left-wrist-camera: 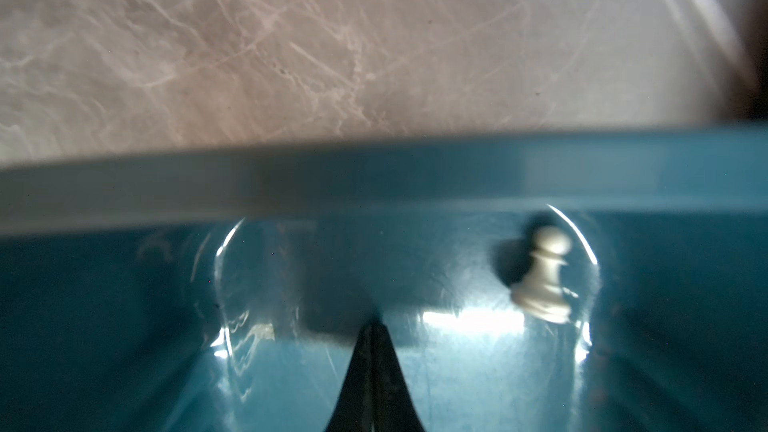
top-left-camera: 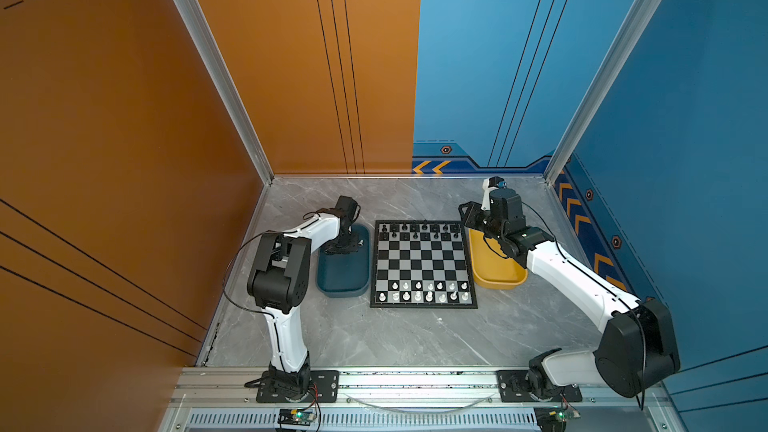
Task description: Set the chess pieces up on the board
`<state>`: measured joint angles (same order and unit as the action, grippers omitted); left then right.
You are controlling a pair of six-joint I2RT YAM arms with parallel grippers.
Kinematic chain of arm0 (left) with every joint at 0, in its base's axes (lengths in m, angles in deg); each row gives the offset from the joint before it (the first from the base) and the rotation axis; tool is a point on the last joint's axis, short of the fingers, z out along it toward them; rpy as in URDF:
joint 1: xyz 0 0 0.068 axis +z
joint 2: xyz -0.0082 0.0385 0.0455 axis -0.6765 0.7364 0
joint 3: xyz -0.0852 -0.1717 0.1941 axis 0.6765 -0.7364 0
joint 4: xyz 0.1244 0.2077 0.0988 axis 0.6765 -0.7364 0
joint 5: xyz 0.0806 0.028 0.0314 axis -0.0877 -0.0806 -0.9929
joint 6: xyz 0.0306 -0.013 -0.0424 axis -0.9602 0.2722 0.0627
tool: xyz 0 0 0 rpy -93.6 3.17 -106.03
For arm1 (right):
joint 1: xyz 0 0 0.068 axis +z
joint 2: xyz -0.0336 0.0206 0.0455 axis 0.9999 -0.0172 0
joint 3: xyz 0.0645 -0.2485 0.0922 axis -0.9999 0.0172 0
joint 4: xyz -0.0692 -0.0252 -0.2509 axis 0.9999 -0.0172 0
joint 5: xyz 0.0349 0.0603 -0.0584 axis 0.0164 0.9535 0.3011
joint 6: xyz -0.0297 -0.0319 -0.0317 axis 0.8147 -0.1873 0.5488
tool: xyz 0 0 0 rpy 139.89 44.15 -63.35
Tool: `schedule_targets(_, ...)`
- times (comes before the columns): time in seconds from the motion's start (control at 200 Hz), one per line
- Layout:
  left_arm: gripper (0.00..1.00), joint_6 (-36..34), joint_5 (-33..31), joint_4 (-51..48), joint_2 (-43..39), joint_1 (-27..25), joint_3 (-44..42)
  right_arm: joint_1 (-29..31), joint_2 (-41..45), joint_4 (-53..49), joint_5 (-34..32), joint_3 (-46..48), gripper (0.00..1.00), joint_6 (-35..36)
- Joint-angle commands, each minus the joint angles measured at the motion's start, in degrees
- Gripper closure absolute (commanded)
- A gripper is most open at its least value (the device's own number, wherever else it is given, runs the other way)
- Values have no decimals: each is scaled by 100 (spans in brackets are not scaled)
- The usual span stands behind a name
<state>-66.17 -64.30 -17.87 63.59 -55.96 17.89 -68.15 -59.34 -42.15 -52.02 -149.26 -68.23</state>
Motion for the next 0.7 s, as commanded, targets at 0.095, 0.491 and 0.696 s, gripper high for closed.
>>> schedule_targets(0.095,93,15,273,-30,-44,29,59,-36,6,56,39,4,63,21)
schedule_targets(0.491,68,214,582,430,-431,-150,-49,-3,-102,92,82,-55,63,3)
schedule_targets(0.696,65,30,261,596,-215,-269,112,14,-133,69,89,-82,63,12)
